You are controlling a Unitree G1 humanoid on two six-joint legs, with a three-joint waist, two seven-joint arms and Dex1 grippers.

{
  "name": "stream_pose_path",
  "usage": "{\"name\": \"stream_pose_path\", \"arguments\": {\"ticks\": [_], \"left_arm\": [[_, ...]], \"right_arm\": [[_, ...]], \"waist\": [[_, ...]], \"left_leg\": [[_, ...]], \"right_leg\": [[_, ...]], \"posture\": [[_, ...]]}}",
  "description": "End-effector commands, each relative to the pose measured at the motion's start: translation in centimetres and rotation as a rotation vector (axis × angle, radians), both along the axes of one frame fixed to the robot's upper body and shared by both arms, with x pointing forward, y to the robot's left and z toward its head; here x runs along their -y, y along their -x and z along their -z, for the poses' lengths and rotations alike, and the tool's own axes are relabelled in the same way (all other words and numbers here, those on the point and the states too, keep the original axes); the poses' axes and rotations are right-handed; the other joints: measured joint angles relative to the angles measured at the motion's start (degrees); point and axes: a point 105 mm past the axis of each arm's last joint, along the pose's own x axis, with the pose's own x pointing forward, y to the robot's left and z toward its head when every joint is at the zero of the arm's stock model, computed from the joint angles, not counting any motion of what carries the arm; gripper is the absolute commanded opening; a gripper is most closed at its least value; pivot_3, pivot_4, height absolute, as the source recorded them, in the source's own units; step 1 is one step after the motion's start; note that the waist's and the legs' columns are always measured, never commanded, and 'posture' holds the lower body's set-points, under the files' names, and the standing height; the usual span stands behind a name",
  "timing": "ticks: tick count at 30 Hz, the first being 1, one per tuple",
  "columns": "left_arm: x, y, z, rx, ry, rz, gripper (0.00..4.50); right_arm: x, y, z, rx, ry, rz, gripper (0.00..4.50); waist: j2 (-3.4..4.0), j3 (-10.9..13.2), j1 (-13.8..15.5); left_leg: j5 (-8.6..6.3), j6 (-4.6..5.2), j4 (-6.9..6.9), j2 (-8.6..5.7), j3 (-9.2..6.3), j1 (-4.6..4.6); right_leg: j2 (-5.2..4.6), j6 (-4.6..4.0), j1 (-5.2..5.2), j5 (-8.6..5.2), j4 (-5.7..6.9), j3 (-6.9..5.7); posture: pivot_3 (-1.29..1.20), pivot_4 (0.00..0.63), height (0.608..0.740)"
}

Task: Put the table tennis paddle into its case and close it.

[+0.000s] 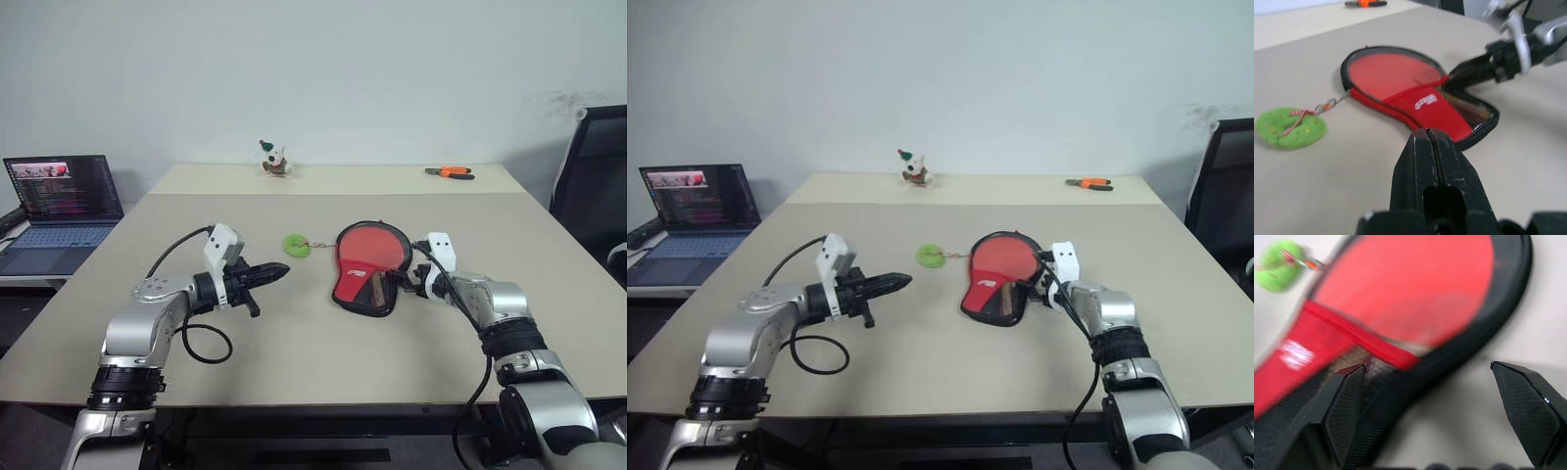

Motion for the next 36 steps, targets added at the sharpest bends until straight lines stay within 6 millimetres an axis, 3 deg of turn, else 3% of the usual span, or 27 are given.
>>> {"name": "stream_pose_path", "arguments": {"ticks": [1,9,14,23,29,36], "left_arm": [[-0.1,0.5,-1.7,0.062,0.005,-0.003,0.01],[-0.2,0.7,-1.8,0.062,0.005,-0.019,0.01],[0.0,0.8,-1.8,0.064,0.004,-0.018,0.01],[-0.5,1.5,-1.5,0.051,-0.007,-0.012,0.0],[-0.6,4.0,-1.5,-0.004,0.027,0.104,0.0],[-1.3,5.9,-0.8,-0.058,-0.03,0.171,0.0]], "right_arm": [[-1.3,-0.3,-1.0,0.025,0.004,-0.065,4.5],[-4.6,0.3,-0.4,-0.014,0.004,-0.204,4.5],[-4.9,-0.6,0.5,-0.033,0.025,-0.168,4.5],[-5.7,-0.8,0.9,-0.099,-0.081,-0.162,1.61],[-7.7,0.3,-0.2,-0.149,-0.214,-0.271,0.02],[-10.8,3.2,-1.2,-0.182,-0.28,-0.488,0.02]], "waist": [[0.0,0.0,-0.07],[0.0,0.0,-1.1],[-0.02,-0.01,-1.92],[-0.03,-0.02,-2.21],[-0.03,-0.02,-2.42],[-0.02,-0.01,-2.85]], "left_leg": [[0.0,0.0,0.01,0.0,0.0,0.0],[0.0,0.0,-0.02,0.01,0.04,0.04],[0.0,0.0,-0.06,0.02,0.19,0.25],[-0.01,0.0,-0.08,0.15,0.39,0.42],[-0.01,0.0,-0.11,0.22,0.4,0.43],[-0.02,0.0,-0.41,0.67,0.53,0.43]], "right_leg": [[0.01,0.0,0.0,0.0,0.0,0.0],[0.05,-0.01,0.0,0.0,0.01,0.03],[0.05,-0.05,0.02,0.03,0.05,0.05],[0.12,-0.14,0.08,0.08,0.13,0.17],[0.12,-0.13,0.08,0.08,0.12,0.17],[0.26,-0.2,-0.02,0.05,-0.03,0.22]], "posture": [[0.0,0.15,0.74],[0.0,0.15,0.74],[0.0,0.15,0.74],[0.0,0.15,0.74],[0.0,0.15,0.74],[0.0,0.15,0.74]]}}
